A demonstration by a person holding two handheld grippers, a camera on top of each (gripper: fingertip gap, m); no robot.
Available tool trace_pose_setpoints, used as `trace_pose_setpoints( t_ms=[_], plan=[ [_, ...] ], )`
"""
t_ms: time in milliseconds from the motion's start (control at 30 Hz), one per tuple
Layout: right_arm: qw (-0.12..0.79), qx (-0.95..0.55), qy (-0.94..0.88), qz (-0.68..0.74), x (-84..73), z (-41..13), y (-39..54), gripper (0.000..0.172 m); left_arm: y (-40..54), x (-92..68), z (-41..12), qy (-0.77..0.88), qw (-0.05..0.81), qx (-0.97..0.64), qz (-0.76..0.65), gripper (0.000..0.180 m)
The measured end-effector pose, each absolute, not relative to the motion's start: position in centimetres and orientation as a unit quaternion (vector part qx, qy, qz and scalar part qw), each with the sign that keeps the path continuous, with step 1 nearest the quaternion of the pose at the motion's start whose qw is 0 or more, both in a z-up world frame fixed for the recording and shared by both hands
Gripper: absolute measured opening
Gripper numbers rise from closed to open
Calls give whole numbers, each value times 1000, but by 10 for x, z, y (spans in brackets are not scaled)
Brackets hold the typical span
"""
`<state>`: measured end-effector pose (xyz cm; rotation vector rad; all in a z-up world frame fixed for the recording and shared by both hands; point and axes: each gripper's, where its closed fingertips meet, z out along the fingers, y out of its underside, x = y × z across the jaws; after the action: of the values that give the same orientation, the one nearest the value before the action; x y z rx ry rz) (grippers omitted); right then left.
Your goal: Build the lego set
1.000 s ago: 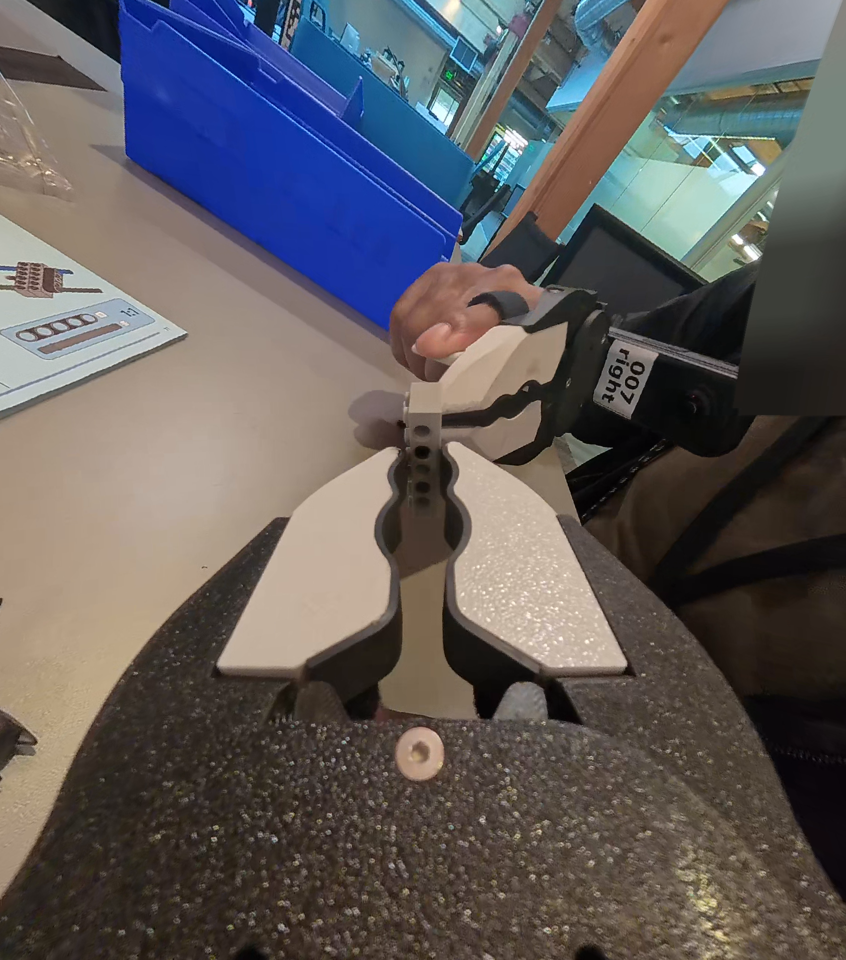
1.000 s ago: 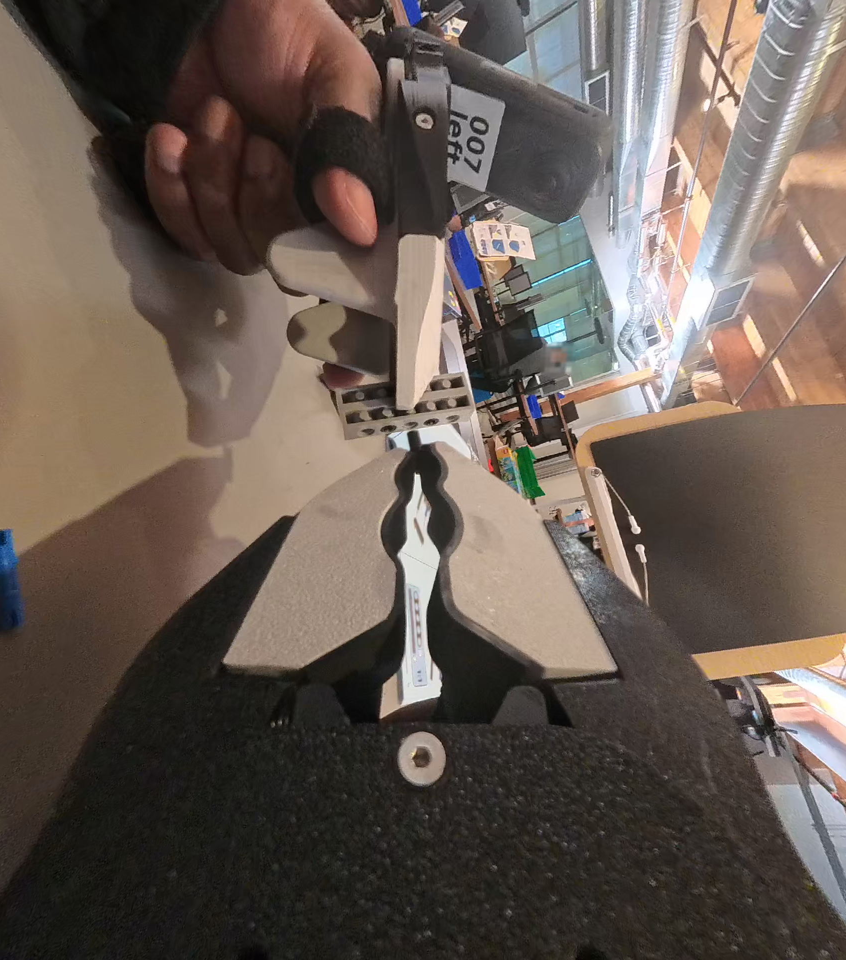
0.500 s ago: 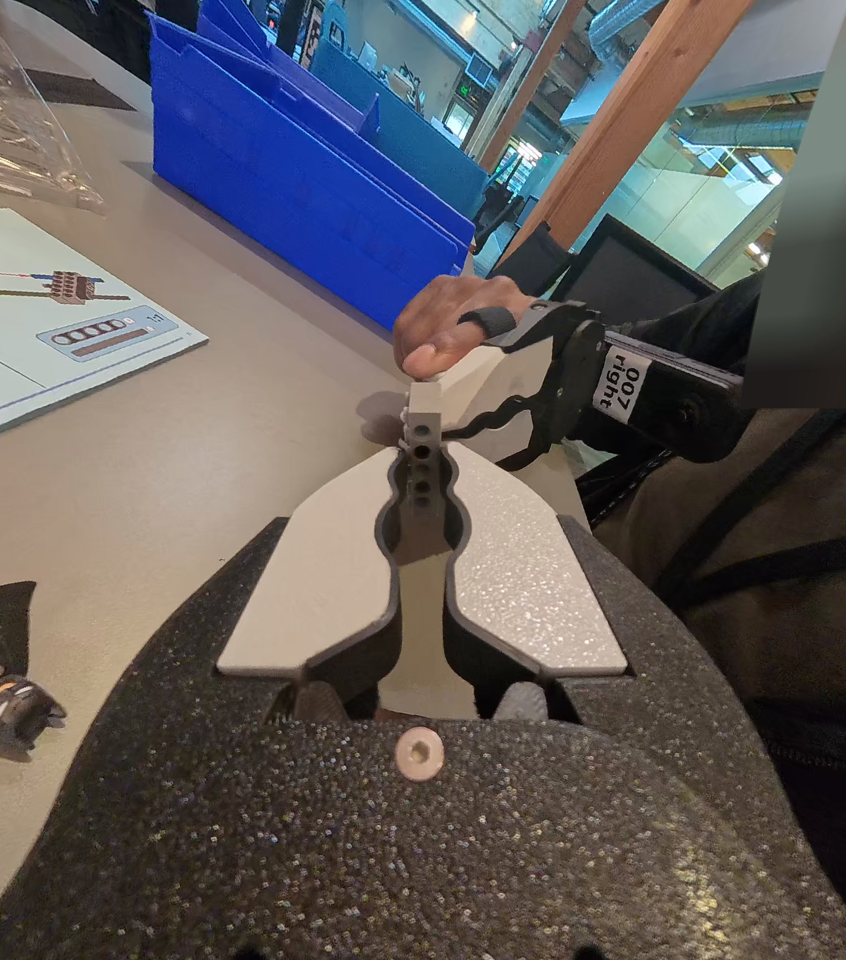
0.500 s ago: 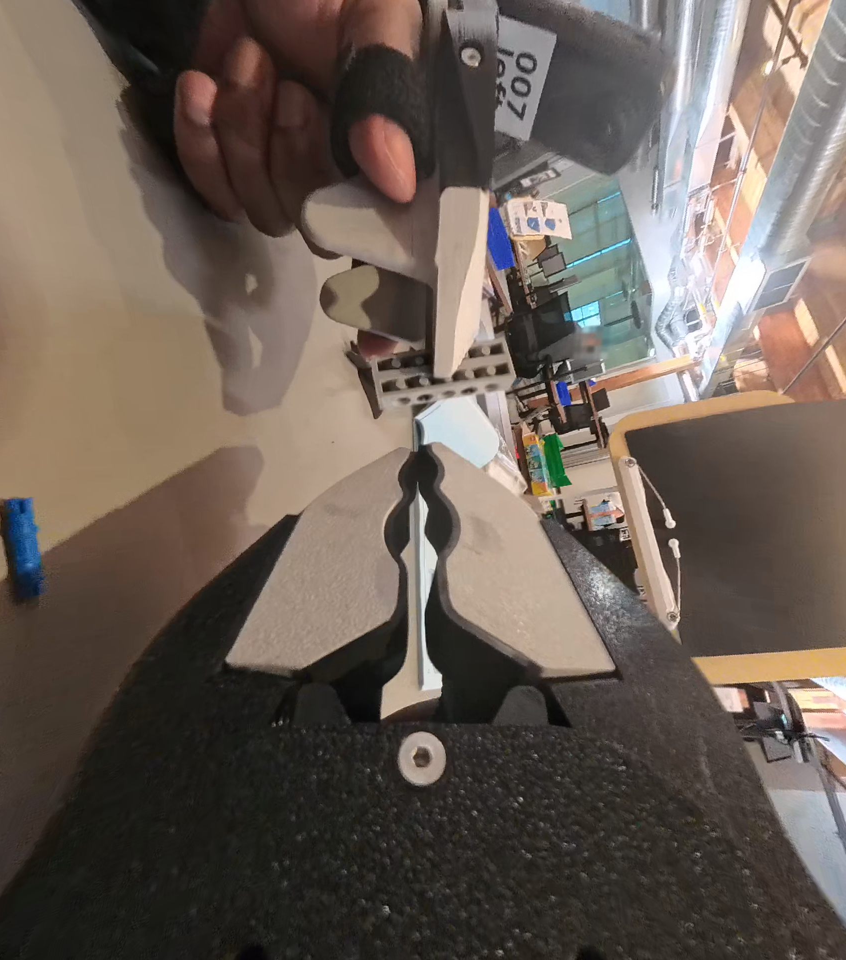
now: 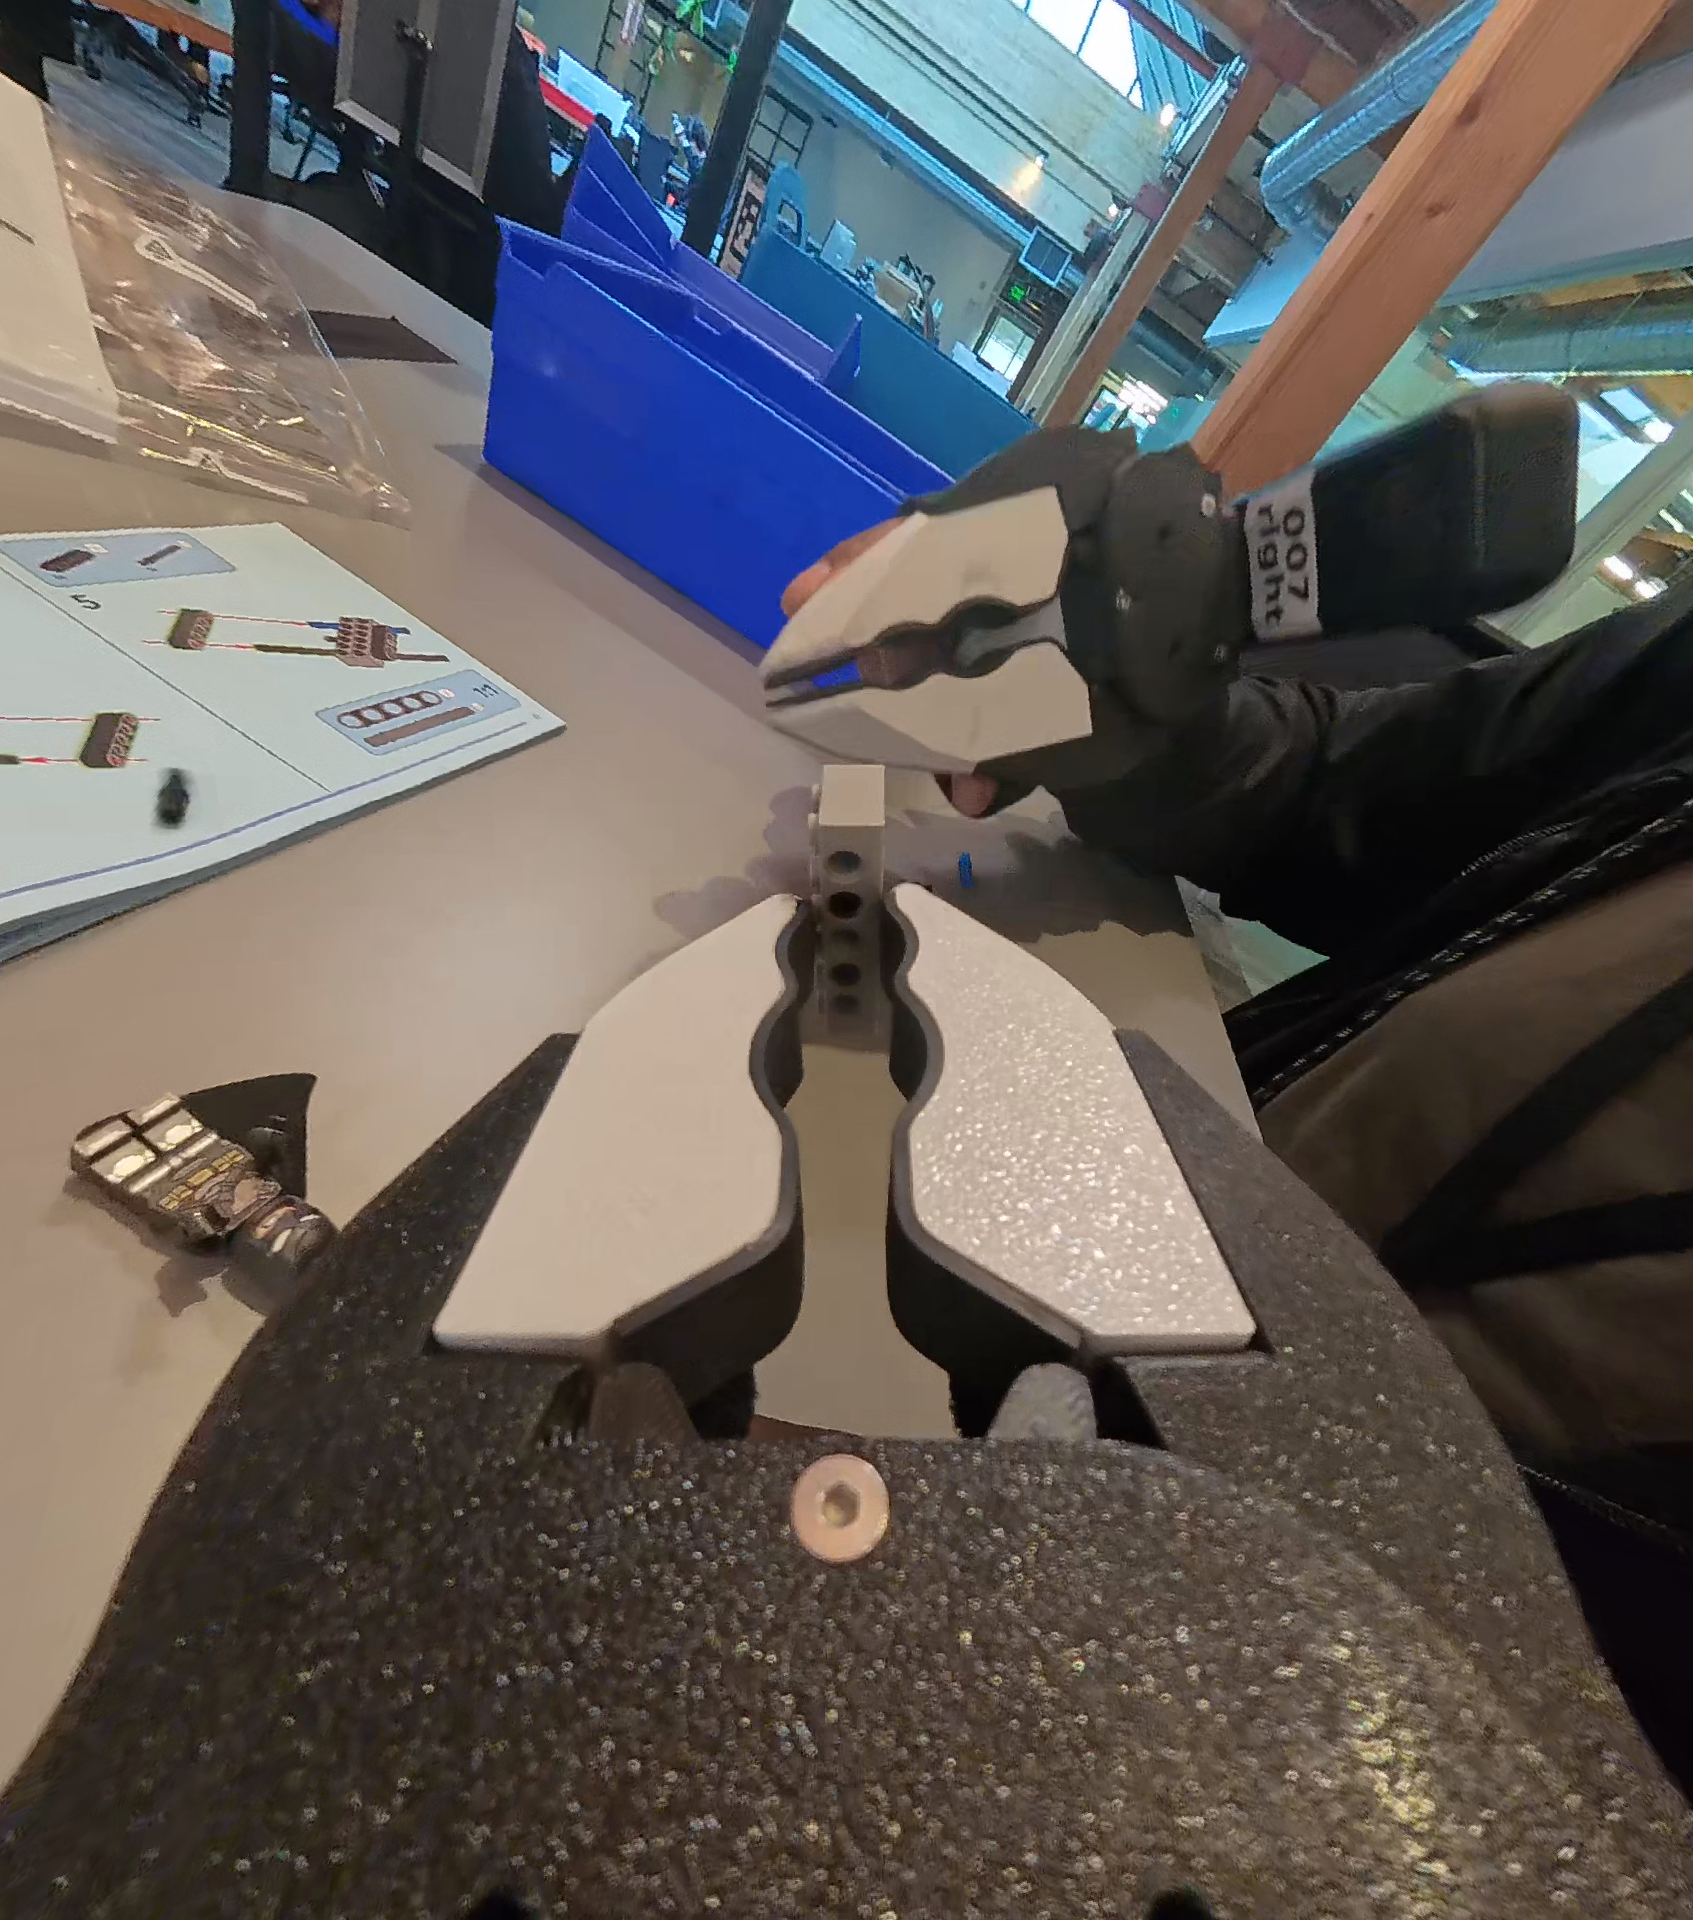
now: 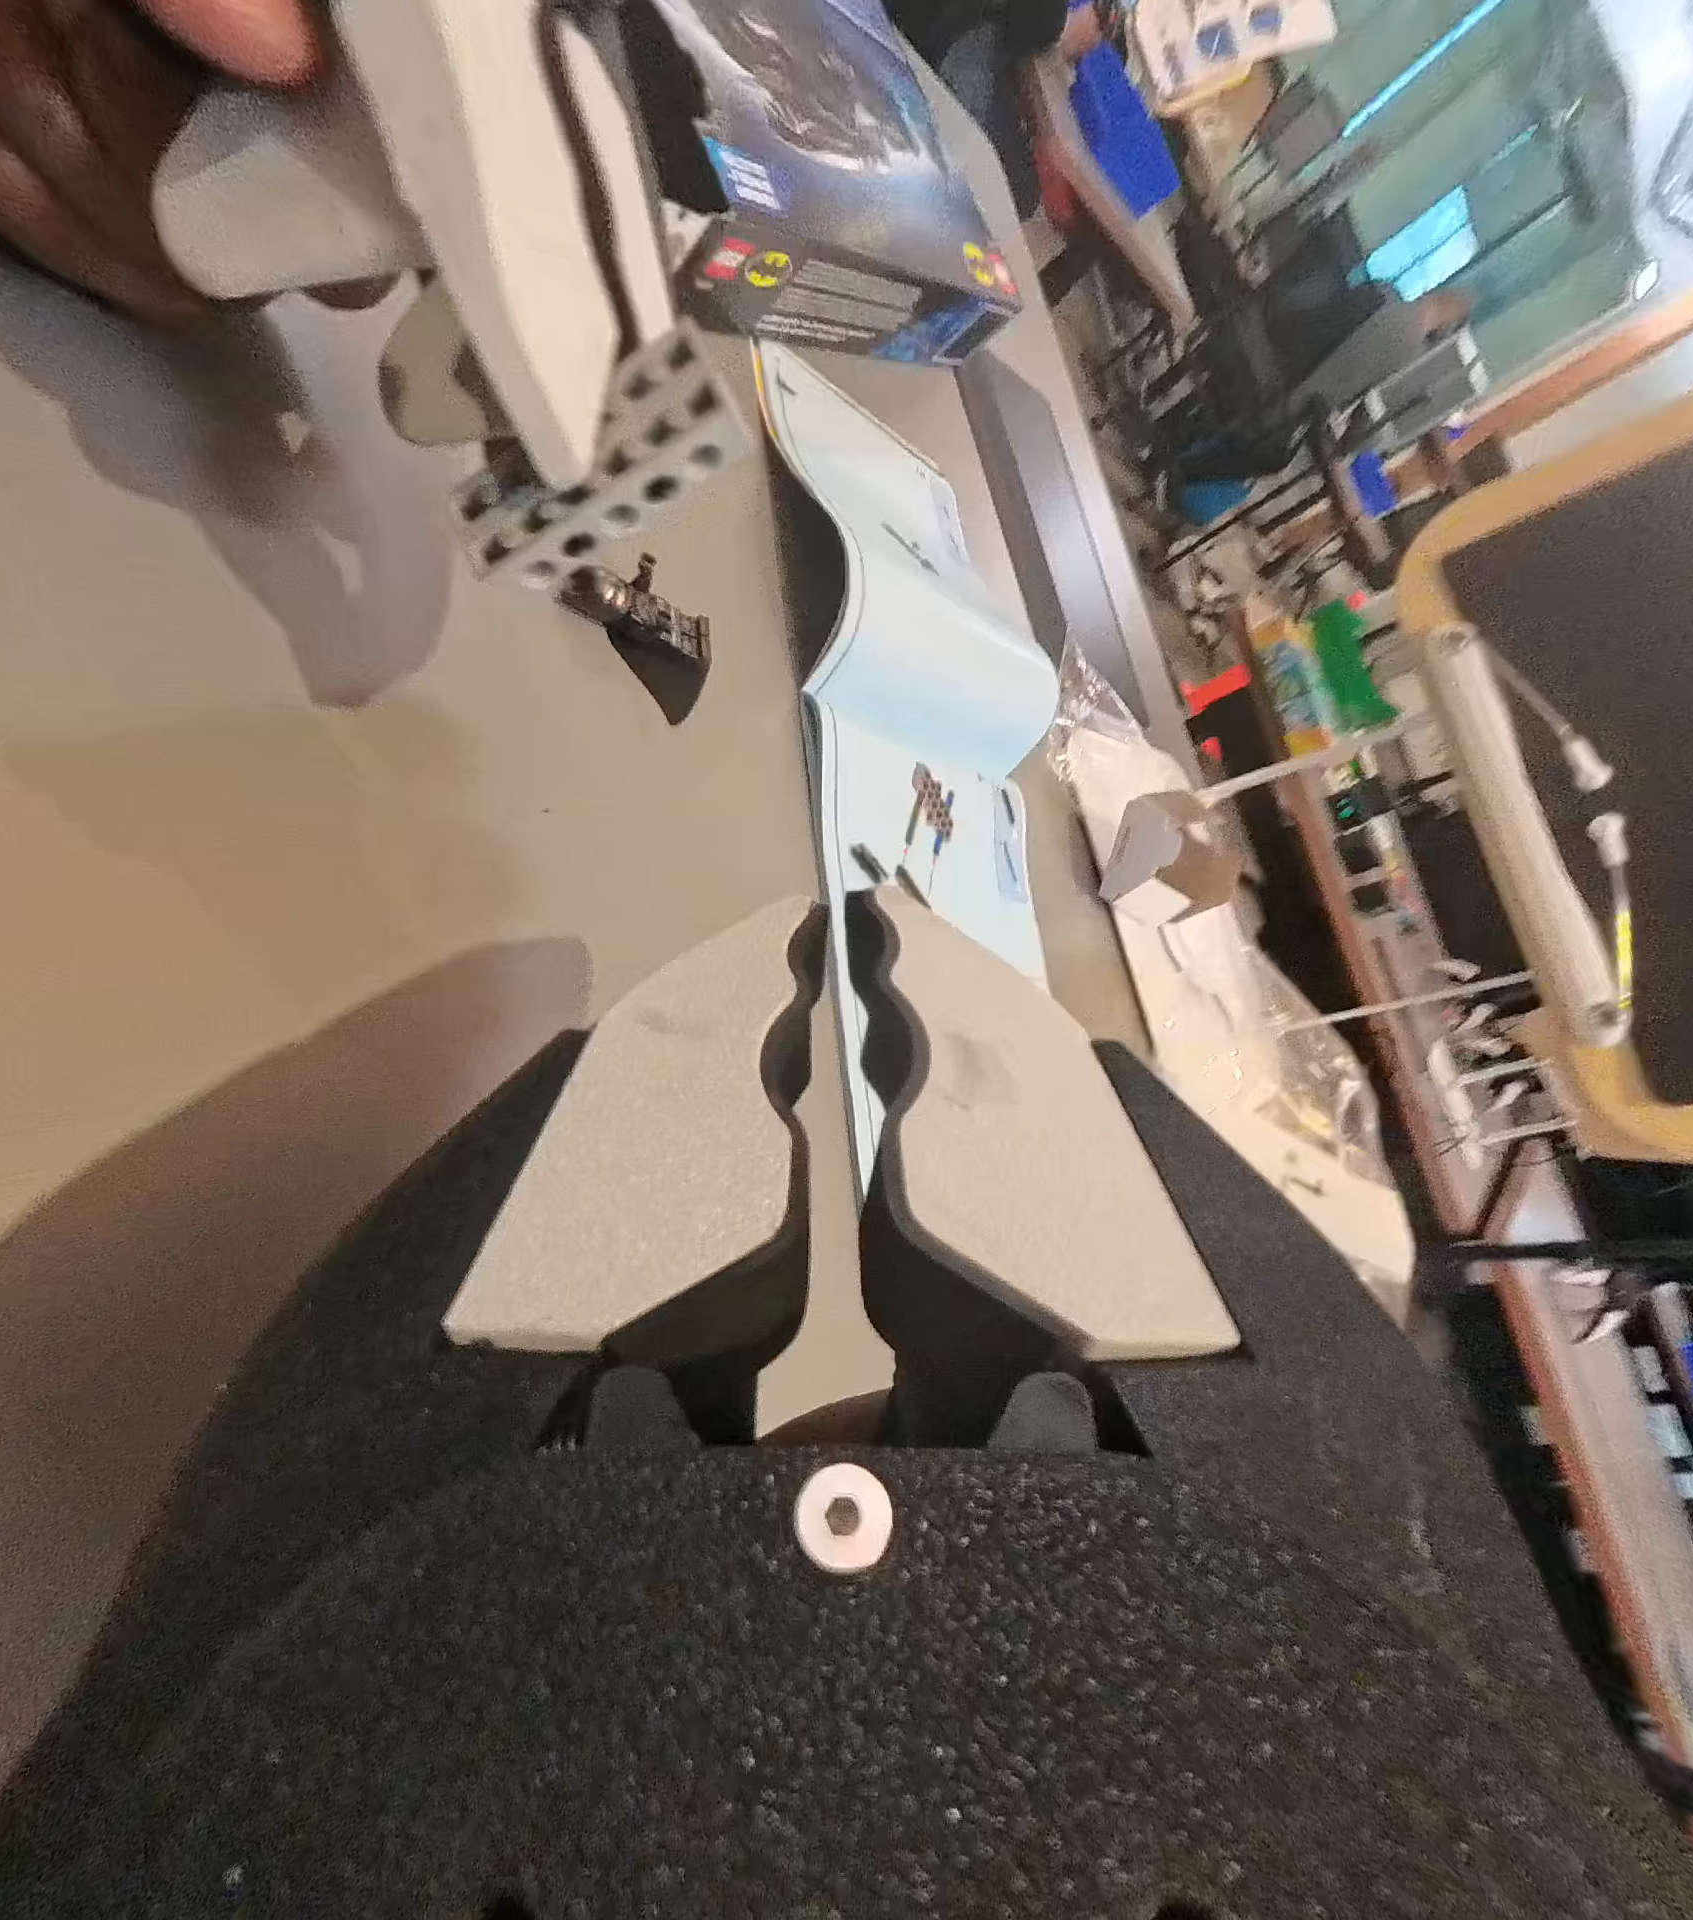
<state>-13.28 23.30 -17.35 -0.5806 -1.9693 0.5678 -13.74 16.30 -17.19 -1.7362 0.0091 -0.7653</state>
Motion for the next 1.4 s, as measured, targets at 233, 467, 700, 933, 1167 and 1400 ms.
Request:
trace_pose_setpoints(
  t_ms=[233,467,700,933,1167,1400],
  plan=[
    [384,-343,-813,273,-163,-178,251,15,159,-144,-169,-1,596,-737,-319,11],
    [338,-433,-775,312,-142,-160,265,17,155,-151,-170,-8,597,-743,-304,11],
    [271,-501,-765,300,-21,-192,277,20,154,-142,-173,12,586,-753,-298,12],
    [242,-550,-758,253,51,-240,296,20,156,-141,-175,11,579,-753,-313,12],
    [218,-541,-767,267,42,-259,291,16,156,-139,-175,15,579,-753,-312,12],
    [204,-511,-791,269,32,-257,269,4,156,-141,-173,12,582,-749,-315,12]
  ],
)
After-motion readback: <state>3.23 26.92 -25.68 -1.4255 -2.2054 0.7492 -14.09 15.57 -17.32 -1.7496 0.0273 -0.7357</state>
